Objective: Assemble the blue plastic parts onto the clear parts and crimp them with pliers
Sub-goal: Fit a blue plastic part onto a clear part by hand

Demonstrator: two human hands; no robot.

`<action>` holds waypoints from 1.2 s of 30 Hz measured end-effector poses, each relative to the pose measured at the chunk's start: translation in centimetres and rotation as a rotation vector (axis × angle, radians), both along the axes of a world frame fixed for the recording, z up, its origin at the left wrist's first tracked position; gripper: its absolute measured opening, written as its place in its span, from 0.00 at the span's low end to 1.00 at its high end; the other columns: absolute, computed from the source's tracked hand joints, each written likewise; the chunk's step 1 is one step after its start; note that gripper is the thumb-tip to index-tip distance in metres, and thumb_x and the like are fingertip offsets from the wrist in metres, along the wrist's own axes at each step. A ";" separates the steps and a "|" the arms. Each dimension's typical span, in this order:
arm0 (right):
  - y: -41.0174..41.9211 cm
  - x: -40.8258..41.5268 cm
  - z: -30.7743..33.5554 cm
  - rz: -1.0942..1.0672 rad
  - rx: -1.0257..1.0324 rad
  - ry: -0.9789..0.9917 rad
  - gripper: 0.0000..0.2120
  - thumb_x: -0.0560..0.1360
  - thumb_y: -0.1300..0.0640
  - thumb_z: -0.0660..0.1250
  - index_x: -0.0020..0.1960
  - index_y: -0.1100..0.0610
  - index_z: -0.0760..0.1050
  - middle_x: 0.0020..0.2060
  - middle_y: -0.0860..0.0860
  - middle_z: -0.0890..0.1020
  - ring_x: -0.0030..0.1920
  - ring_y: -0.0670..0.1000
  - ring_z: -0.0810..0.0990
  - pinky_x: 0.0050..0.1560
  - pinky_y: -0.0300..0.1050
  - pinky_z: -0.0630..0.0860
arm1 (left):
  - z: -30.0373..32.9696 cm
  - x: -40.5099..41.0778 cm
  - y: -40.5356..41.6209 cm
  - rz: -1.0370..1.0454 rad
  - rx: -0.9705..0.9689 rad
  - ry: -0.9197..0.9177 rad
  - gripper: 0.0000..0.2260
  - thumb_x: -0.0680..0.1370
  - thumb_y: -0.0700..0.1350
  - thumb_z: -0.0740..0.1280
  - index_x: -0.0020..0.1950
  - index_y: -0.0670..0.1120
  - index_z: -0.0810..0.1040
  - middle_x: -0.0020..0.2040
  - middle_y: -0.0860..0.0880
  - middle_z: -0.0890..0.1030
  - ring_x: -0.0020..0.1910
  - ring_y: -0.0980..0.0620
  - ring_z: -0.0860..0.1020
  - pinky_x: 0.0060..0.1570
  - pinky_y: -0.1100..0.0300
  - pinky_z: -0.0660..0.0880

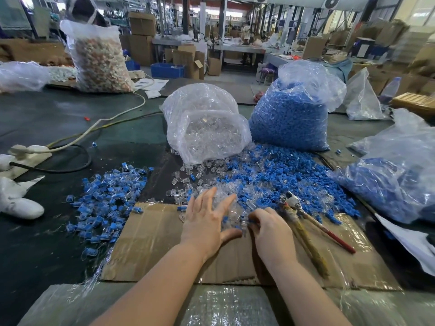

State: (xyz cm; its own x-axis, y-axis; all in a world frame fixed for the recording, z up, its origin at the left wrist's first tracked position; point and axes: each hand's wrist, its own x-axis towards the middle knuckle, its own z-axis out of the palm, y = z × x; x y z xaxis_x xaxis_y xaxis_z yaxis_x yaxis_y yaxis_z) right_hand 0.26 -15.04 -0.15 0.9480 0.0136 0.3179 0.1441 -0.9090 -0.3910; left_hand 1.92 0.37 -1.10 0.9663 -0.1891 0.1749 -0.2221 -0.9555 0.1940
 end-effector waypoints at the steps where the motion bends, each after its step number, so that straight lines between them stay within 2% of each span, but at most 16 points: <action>1: 0.0 0.2 0.0 -0.004 -0.007 -0.001 0.05 0.76 0.60 0.62 0.48 0.54 0.77 0.44 0.48 0.78 0.47 0.51 0.76 0.46 0.42 0.69 | 0.0 0.2 -0.2 0.030 0.002 -0.014 0.35 0.72 0.70 0.54 0.74 0.63 0.43 0.76 0.49 0.45 0.75 0.47 0.43 0.72 0.49 0.38; 5: 0.0 0.9 0.1 -0.028 0.001 -0.008 0.07 0.76 0.59 0.62 0.52 0.54 0.77 0.47 0.48 0.79 0.49 0.50 0.76 0.49 0.41 0.69 | -0.1 0.4 -0.6 0.085 -0.051 -0.031 0.35 0.72 0.69 0.55 0.75 0.60 0.48 0.76 0.49 0.50 0.74 0.48 0.47 0.72 0.50 0.41; 8: -0.1 1.0 0.0 -0.040 0.024 -0.017 0.09 0.76 0.60 0.62 0.54 0.54 0.77 0.49 0.49 0.80 0.51 0.50 0.76 0.51 0.42 0.68 | -0.1 0.1 -0.3 0.111 -0.163 -0.089 0.31 0.71 0.68 0.58 0.73 0.60 0.59 0.72 0.53 0.60 0.71 0.51 0.54 0.71 0.53 0.46; 11: -0.3 0.7 -0.1 -0.046 0.067 -0.048 0.10 0.77 0.62 0.61 0.55 0.55 0.77 0.49 0.50 0.80 0.52 0.52 0.75 0.52 0.44 0.68 | 0.0 -0.5 -0.1 0.132 -0.310 -0.201 0.21 0.71 0.63 0.64 0.62 0.58 0.73 0.58 0.55 0.70 0.61 0.54 0.64 0.62 0.60 0.51; 14: -0.4 0.5 -0.1 -0.050 0.096 -0.056 0.11 0.77 0.63 0.61 0.56 0.57 0.77 0.50 0.51 0.80 0.53 0.53 0.74 0.53 0.46 0.69 | 0.2 -1.0 -0.2 0.106 -0.388 -0.273 0.12 0.71 0.58 0.69 0.49 0.54 0.80 0.46 0.56 0.72 0.50 0.53 0.69 0.51 0.62 0.53; 17: -0.3 0.3 0.1 -0.044 0.135 -0.080 0.10 0.77 0.63 0.62 0.56 0.58 0.77 0.50 0.52 0.81 0.53 0.53 0.75 0.53 0.46 0.70 | 0.3 -1.3 -0.5 0.041 -0.435 -0.322 0.06 0.70 0.52 0.72 0.44 0.51 0.82 0.40 0.54 0.75 0.43 0.53 0.70 0.46 0.60 0.56; 19: -0.3 0.2 0.3 -0.037 0.189 -0.096 0.09 0.76 0.63 0.64 0.55 0.59 0.78 0.49 0.52 0.81 0.51 0.53 0.76 0.53 0.46 0.71 | 0.4 -1.4 -0.8 -0.016 -0.446 -0.312 0.06 0.70 0.49 0.73 0.46 0.51 0.83 0.40 0.54 0.76 0.42 0.54 0.69 0.47 0.58 0.59; 21: -0.3 0.1 0.6 -0.029 0.257 -0.107 0.09 0.75 0.65 0.65 0.53 0.60 0.78 0.48 0.52 0.81 0.50 0.52 0.77 0.52 0.45 0.72 | 0.7 -1.4 -1.4 -0.091 -0.402 -0.267 0.10 0.72 0.50 0.71 0.52 0.53 0.82 0.44 0.54 0.76 0.45 0.56 0.65 0.48 0.58 0.57; 24: -0.5 0.1 0.8 -0.031 0.312 -0.107 0.10 0.74 0.67 0.66 0.53 0.60 0.79 0.47 0.52 0.82 0.48 0.50 0.78 0.52 0.42 0.72 | 0.8 -1.2 -2.2 -0.213 -0.234 -0.150 0.15 0.76 0.56 0.64 0.62 0.59 0.76 0.53 0.56 0.72 0.51 0.56 0.63 0.48 0.60 0.52; 26: -0.7 0.1 0.8 -0.038 0.320 -0.098 0.10 0.73 0.67 0.66 0.54 0.60 0.79 0.47 0.52 0.82 0.46 0.47 0.76 0.52 0.37 0.70 | 0.7 -1.1 -2.6 -0.252 -0.187 -0.099 0.15 0.77 0.56 0.61 0.63 0.60 0.74 0.55 0.56 0.71 0.55 0.54 0.63 0.51 0.58 0.52; 28: -0.8 0.0 0.7 -0.049 0.316 -0.102 0.10 0.73 0.67 0.67 0.53 0.60 0.79 0.47 0.51 0.82 0.46 0.45 0.75 0.51 0.35 0.68 | 0.7 -1.1 -2.7 -0.260 -0.191 -0.107 0.13 0.77 0.55 0.62 0.60 0.58 0.77 0.55 0.56 0.72 0.54 0.54 0.64 0.53 0.58 0.53; 32: -0.8 -0.4 0.6 -0.061 0.310 -0.120 0.08 0.72 0.66 0.69 0.50 0.58 0.80 0.45 0.50 0.82 0.46 0.48 0.77 0.50 0.38 0.71 | 1.0 -1.2 -2.7 -0.287 -0.358 -0.168 0.08 0.75 0.47 0.68 0.53 0.48 0.82 0.50 0.52 0.77 0.49 0.55 0.67 0.52 0.63 0.62; 36: -0.4 -0.6 0.6 -0.062 0.312 -0.116 0.06 0.72 0.64 0.69 0.48 0.57 0.79 0.44 0.49 0.82 0.44 0.48 0.77 0.48 0.38 0.70 | 1.4 -1.8 -2.0 -0.187 -0.553 -0.157 0.08 0.75 0.40 0.68 0.52 0.45 0.82 0.47 0.51 0.79 0.47 0.56 0.73 0.53 0.65 0.70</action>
